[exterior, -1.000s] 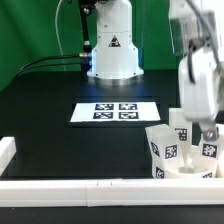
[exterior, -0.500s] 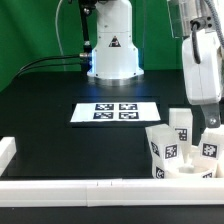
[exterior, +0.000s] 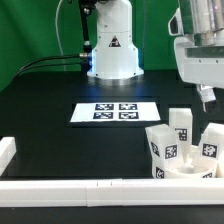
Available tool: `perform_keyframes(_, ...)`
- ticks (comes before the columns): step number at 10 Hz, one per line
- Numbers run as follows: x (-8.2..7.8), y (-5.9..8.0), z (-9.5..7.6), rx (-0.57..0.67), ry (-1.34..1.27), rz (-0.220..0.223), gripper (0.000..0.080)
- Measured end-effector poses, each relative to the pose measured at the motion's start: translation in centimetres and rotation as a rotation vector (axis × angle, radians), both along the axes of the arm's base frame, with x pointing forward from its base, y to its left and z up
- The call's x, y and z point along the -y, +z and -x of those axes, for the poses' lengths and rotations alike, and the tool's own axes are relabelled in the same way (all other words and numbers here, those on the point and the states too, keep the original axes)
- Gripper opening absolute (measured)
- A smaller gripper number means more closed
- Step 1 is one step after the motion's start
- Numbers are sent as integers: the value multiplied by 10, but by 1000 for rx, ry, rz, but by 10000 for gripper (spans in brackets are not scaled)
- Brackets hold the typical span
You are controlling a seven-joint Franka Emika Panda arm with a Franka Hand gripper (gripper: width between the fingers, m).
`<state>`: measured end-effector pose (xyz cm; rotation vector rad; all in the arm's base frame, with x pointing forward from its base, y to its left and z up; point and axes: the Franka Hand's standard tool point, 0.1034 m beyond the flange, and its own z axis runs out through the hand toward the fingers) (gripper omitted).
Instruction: Assemble stool
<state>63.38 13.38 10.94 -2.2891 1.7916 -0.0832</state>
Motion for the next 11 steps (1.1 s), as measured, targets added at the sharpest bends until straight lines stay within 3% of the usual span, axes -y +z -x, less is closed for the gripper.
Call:
perform_keyframes(3, 3, -1, 1, 25, 256, 67, 649)
perform_keyframes(4, 1, 3, -2, 56, 525, 145, 649)
perform_keyframes(5, 0, 5, -3, 67, 725, 177, 649)
perform_keyframes(6, 2, 4, -1, 63, 830, 180, 649)
perform_keyframes(7, 6, 7, -5, 116, 834, 221, 649)
perform_keyframes(10, 11, 5, -3, 124, 1049, 284, 649)
perform_keyframes(11, 6, 3, -2, 117, 1287, 342, 649)
